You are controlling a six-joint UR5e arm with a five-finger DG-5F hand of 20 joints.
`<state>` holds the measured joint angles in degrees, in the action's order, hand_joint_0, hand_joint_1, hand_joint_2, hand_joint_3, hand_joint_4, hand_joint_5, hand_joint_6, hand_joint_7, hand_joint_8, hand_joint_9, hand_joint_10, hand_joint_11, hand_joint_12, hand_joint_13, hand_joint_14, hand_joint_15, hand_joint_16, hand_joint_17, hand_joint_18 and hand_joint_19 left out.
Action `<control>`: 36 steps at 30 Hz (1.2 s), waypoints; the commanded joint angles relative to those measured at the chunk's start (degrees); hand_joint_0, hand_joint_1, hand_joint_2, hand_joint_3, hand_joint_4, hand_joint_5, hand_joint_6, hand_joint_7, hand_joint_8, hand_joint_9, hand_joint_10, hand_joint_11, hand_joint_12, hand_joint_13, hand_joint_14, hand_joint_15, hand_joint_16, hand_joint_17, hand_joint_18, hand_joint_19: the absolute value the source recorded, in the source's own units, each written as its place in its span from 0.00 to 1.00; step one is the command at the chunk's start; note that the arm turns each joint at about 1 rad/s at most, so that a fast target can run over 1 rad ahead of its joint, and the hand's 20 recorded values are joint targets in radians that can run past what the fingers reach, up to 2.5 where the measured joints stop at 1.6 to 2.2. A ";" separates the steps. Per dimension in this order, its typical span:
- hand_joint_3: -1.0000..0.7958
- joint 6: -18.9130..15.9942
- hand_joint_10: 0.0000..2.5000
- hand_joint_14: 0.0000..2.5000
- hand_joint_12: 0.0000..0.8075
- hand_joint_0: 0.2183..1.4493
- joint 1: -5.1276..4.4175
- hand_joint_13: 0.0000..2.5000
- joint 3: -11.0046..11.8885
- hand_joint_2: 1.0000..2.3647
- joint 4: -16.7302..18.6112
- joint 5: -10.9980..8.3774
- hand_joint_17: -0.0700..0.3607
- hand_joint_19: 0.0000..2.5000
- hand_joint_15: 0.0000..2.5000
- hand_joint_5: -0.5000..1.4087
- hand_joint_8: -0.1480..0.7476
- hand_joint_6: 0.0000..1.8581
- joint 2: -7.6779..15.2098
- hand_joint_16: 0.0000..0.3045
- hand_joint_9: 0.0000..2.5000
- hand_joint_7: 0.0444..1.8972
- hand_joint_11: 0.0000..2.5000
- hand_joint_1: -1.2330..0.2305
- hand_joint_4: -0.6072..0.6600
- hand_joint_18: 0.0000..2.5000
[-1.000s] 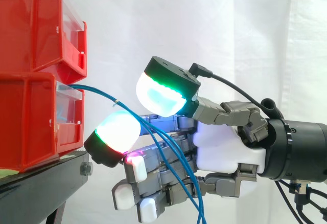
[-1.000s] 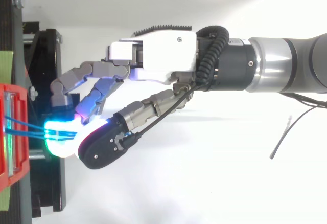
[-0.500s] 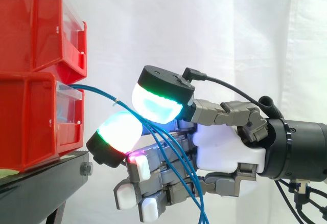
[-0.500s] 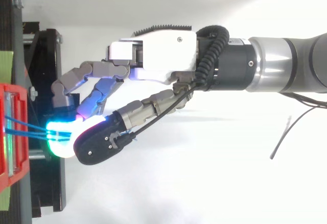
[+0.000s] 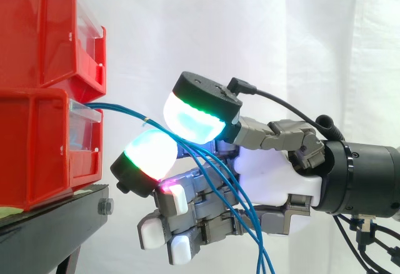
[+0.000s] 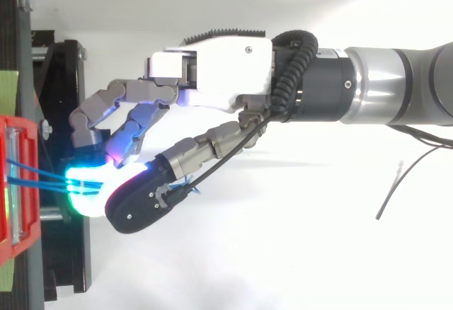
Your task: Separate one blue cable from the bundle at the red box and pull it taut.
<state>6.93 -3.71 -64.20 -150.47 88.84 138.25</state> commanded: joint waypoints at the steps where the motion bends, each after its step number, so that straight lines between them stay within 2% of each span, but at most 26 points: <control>1: 0.28 0.01 0.01 0.01 0.42 0.27 0.02 0.32 0.04 0.00 0.00 0.02 0.43 0.31 0.23 0.16 0.46 0.45 0.00 0.17 0.35 0.55 0.41 0.46 0.64 0.27; 10: 0.28 0.10 0.01 0.01 0.45 0.22 -0.07 0.33 0.04 0.00 0.00 -0.07 0.46 0.31 0.23 0.16 0.49 0.45 0.00 0.19 0.36 0.54 0.41 0.50 0.66 0.29; 13: 0.28 0.01 0.01 0.01 0.45 0.22 -0.07 0.33 0.04 0.00 0.09 -0.07 0.46 0.30 0.23 0.16 0.49 0.46 0.00 0.19 0.36 0.55 0.41 0.44 0.66 0.29; 16: 0.28 0.01 0.01 0.01 0.42 0.28 -0.07 0.33 0.04 0.00 0.00 -0.07 0.43 0.31 0.23 0.16 0.47 0.46 0.00 0.17 0.36 0.56 0.42 0.38 0.64 0.29; 18: 0.32 0.01 0.01 0.01 0.42 0.32 0.02 0.33 0.04 0.00 0.00 -0.07 0.43 0.31 0.23 0.17 0.46 0.46 0.00 0.17 0.36 0.57 0.42 0.36 0.64 0.29; 25: 0.42 0.10 0.01 0.01 0.42 0.31 -0.07 0.34 0.04 0.01 0.00 -0.07 0.42 0.31 0.23 0.17 0.46 0.47 0.00 0.16 0.36 0.60 0.42 0.36 0.58 0.29; 28: 0.39 0.01 0.01 0.01 0.42 0.31 0.02 0.34 0.04 0.01 0.00 -0.07 0.42 0.31 0.23 0.16 0.46 0.47 0.00 0.16 0.36 0.59 0.42 0.36 0.60 0.29; 32: 0.28 0.01 0.01 0.01 0.42 0.28 0.02 0.34 0.04 0.00 0.00 -0.07 0.43 0.31 0.23 0.17 0.47 0.47 0.00 0.17 0.37 0.58 0.42 0.40 0.62 0.29; 36: 0.28 0.01 0.01 0.01 0.42 0.28 0.02 0.34 0.12 0.00 0.00 0.02 0.43 0.31 0.24 0.16 0.47 0.46 0.00 0.17 0.37 0.58 0.42 0.45 0.62 0.30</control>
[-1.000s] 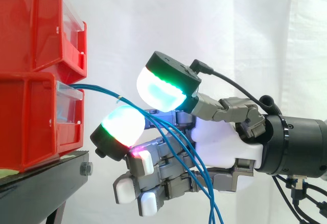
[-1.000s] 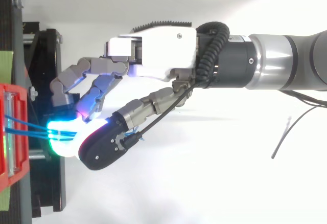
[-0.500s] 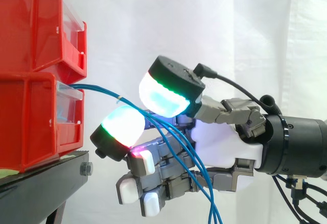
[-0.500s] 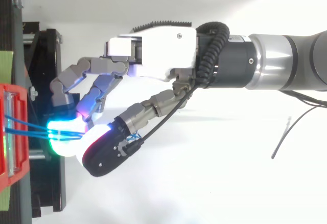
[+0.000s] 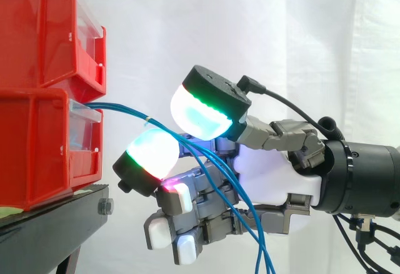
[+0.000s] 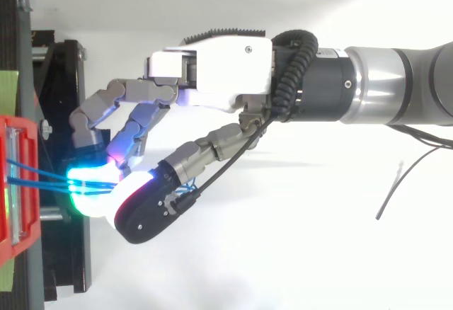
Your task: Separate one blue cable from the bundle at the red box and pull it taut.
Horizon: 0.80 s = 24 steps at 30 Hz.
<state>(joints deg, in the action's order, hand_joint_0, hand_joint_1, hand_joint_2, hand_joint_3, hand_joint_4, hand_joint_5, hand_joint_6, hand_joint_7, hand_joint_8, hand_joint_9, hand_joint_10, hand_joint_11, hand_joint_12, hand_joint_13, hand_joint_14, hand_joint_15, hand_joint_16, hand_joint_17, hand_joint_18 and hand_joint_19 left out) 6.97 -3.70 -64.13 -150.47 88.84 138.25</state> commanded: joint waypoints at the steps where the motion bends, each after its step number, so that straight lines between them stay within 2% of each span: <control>1: 0.28 -0.02 0.01 0.01 0.43 0.28 0.01 0.34 0.06 0.00 0.00 0.02 0.43 0.31 0.23 0.16 0.47 0.46 0.00 0.17 0.37 0.58 0.42 0.45 0.63 0.30; 10: 0.28 0.07 0.01 0.01 0.43 0.27 0.19 0.34 1.02 0.00 -1.14 0.19 0.44 0.32 0.24 0.16 0.47 0.45 0.00 0.17 0.37 0.57 0.42 0.46 0.63 0.30; 18: 0.32 1.21 0.01 0.01 0.42 0.30 0.54 0.34 1.29 0.00 -1.93 -0.16 0.43 0.32 0.24 0.15 0.47 0.46 0.00 0.17 0.37 0.56 0.43 0.41 0.63 0.30; 24: 0.42 1.30 0.01 0.01 0.42 0.31 0.54 0.35 2.52 0.01 -3.52 0.02 0.43 0.32 0.24 0.15 0.46 0.47 0.00 0.17 0.37 0.58 0.44 0.36 0.59 0.30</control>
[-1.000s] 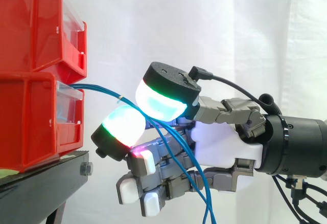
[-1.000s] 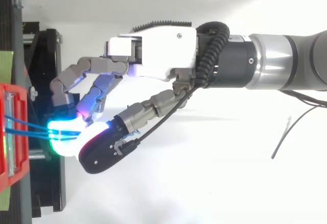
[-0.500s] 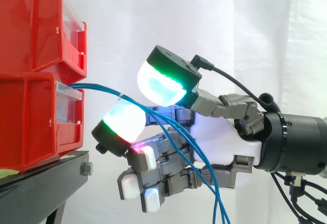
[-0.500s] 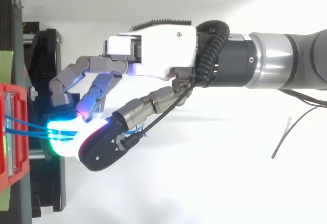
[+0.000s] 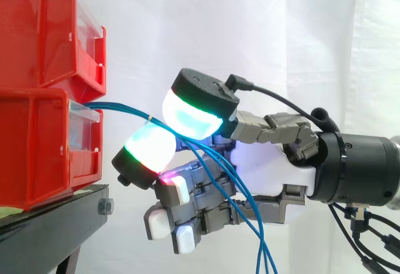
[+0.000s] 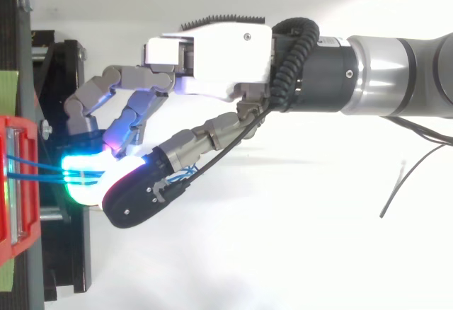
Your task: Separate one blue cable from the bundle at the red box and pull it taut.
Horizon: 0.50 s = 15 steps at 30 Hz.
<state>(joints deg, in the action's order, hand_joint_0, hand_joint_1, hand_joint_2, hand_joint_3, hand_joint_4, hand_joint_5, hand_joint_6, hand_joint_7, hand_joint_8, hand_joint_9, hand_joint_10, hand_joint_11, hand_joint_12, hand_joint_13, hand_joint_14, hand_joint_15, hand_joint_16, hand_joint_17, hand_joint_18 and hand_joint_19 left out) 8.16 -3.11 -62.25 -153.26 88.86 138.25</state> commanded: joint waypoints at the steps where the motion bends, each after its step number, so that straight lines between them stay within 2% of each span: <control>1: 0.44 0.19 0.01 0.01 0.42 0.31 -0.05 0.35 0.63 0.01 -0.73 -0.01 0.43 0.32 0.24 0.15 0.46 0.47 0.00 0.17 0.37 0.58 0.43 0.36 0.58 0.30; 7: 0.47 0.28 0.01 0.01 0.42 0.32 -0.32 0.35 0.90 0.02 -0.82 -0.09 0.43 0.31 0.24 0.15 0.47 0.48 0.00 0.17 0.37 0.59 0.44 0.33 0.56 0.31; 15: 0.43 -0.07 0.01 0.01 0.42 0.34 -0.32 0.36 0.81 0.01 -0.90 0.17 0.43 0.31 0.24 0.15 0.47 0.48 0.00 0.17 0.39 0.56 0.46 0.31 0.56 0.32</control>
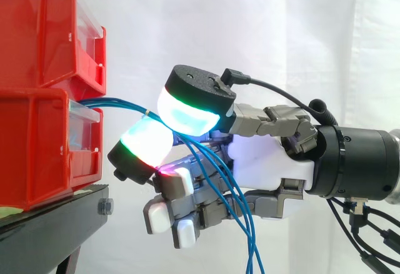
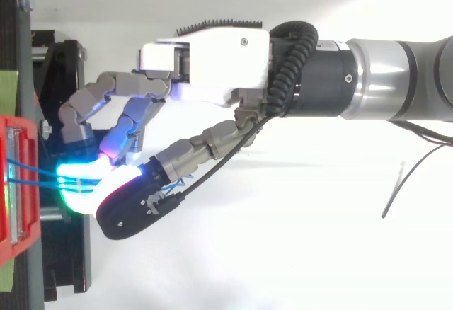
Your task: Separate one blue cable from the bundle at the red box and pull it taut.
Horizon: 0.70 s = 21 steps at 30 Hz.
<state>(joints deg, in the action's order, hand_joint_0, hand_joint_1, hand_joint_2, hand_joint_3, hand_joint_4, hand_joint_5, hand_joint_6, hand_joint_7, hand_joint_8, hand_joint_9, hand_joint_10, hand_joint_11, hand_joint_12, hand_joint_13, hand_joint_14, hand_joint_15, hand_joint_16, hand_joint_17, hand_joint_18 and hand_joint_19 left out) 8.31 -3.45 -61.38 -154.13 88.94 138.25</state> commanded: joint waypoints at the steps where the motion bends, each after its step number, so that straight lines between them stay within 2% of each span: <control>1: 0.42 -0.40 0.01 0.01 0.42 0.34 0.02 0.36 -0.05 0.01 -0.03 0.18 0.43 0.31 0.24 0.15 0.47 0.48 0.00 0.17 0.39 0.56 0.47 0.31 0.56 0.32; 5: 0.39 -1.46 0.01 0.01 0.42 0.35 -0.07 0.36 -0.05 0.01 -0.12 0.62 0.43 0.31 0.24 0.15 0.47 0.48 0.00 0.17 0.40 0.56 0.47 0.32 0.59 0.32; 11: 0.28 -1.72 0.01 0.01 0.42 0.31 0.02 0.36 0.04 0.00 -0.21 0.70 0.43 0.32 0.25 0.15 0.47 0.47 0.00 0.17 0.41 0.54 0.48 0.38 0.61 0.32; 19: 0.28 -1.63 0.01 0.01 0.43 0.30 0.11 0.36 0.04 0.00 -0.21 0.70 0.43 0.32 0.25 0.16 0.47 0.46 0.00 0.17 0.42 0.55 0.48 0.46 0.61 0.32; 21: 0.31 -1.63 0.01 0.01 0.42 0.32 0.11 0.37 0.04 0.00 -0.21 0.70 0.43 0.33 0.25 0.16 0.47 0.46 0.00 0.17 0.42 0.56 0.48 0.46 0.61 0.32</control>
<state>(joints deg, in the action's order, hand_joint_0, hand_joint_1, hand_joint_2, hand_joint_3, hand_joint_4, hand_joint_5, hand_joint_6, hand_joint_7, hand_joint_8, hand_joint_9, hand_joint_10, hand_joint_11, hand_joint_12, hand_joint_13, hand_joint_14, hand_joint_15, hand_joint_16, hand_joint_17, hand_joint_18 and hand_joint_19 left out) 6.67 -3.36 -61.35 -154.34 89.65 138.25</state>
